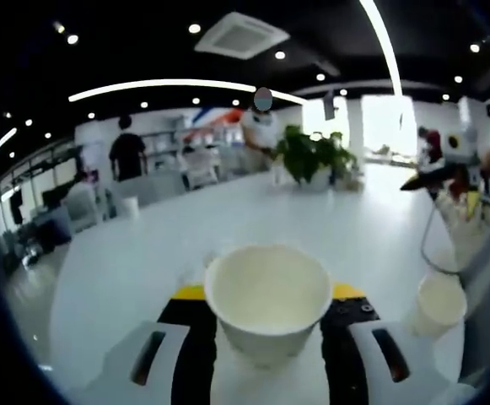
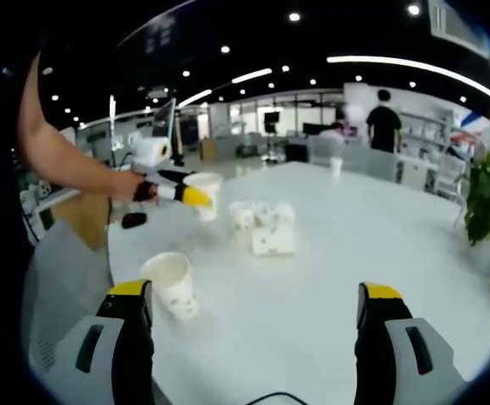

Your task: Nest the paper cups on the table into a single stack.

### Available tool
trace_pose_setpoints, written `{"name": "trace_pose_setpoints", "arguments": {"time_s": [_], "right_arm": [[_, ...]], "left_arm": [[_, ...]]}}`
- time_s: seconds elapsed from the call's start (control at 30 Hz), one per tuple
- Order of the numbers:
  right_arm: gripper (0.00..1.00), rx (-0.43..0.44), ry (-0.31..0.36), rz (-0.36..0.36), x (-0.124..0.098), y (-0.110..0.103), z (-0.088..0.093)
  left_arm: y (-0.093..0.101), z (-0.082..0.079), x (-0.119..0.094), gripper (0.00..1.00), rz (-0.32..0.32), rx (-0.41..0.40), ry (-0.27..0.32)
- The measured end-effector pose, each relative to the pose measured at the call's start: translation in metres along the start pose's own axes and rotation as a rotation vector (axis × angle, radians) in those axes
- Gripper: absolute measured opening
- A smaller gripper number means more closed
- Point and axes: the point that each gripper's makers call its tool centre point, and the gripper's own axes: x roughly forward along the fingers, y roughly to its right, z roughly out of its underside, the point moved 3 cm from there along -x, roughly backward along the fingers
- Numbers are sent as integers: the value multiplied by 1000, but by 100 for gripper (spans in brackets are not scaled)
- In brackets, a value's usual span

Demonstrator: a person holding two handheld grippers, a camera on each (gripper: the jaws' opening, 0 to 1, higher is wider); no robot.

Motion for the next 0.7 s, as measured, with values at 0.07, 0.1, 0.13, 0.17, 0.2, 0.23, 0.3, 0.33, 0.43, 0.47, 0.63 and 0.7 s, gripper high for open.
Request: {"name": "trace_pose_setpoints", "arguments": {"time_s": [0.07,0.1,0.13,0.17,0.2,0.23,0.3,0.33,0.43,0.47,0.63,0.7], "right_arm": [[100,0,2,0,0,0,-1],[100,0,3,1,0,0,-1],[100,-1,3,1,0,0,-1],[100,-2,4,1,0,1,-1],[100,-1,3,0,0,1,-1],[100,-2,3,0,0,1,-2],[100,-3,3,1,0,1,-2],[100,-2,2,1,0,1,-3],[100,-4,1,1,0,1,-3],[100,-5,2,1,0,1,-3],[100,-12,4,2,1,1,-5],[100,-11,2,2,1,1,-4]], "left_arm": [[0,-7,0,46,7,9,11],[-1,-9,0,46,10,7,12],[-1,-12,1,45,15,10,12],[-1,-13,1,45,17,11,12],[-2,-15,1,45,21,16,13],[-3,-18,1,45,26,17,16],[-4,-22,1,45,38,14,16],[-6,-23,2,45,42,26,11],[-7,-28,1,45,58,9,15],[-9,-28,2,45,59,7,16],[-7,-32,1,44,59,20,0],[-8,-33,0,44,57,20,-1]]}}
